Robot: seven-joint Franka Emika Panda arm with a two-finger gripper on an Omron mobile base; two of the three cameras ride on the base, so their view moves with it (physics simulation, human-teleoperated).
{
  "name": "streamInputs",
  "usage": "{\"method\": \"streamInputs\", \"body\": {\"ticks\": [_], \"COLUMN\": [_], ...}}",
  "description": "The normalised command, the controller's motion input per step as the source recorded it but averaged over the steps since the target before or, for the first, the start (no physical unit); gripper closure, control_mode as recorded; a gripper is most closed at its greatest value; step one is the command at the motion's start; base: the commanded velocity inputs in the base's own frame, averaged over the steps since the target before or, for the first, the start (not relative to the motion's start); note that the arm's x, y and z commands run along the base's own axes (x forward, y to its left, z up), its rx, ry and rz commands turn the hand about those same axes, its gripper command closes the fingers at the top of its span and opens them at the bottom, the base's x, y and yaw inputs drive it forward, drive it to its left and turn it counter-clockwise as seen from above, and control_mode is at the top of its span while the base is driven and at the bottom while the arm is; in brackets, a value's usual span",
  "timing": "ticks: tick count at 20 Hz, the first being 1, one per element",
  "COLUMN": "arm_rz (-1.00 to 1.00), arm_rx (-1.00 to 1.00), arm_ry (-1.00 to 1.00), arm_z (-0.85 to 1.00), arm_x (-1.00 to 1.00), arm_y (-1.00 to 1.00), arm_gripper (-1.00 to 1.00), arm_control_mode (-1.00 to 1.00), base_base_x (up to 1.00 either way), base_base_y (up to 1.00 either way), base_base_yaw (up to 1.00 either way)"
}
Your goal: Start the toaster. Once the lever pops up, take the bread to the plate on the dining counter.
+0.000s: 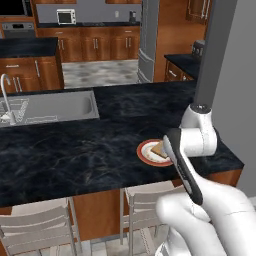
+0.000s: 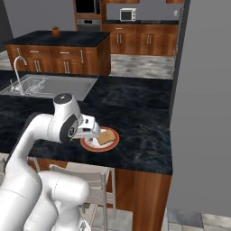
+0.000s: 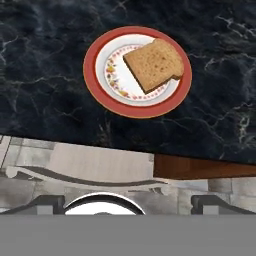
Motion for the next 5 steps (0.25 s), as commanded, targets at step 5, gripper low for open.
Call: {"method": "streamInputs", "body": {"ticks": [5], "arm_rz": [-0.08], "arm_rx": [0.0], "arm_ry": [0.04], "arm_z": [0.49], "arm_x": [-1.0], "arm_y": [0.0], "arm_gripper": [-1.0], "arm_control_mode": [-1.0], "base_base_x": [0.0], "base_base_y": [0.0], "base_base_yaw": [0.0]}}
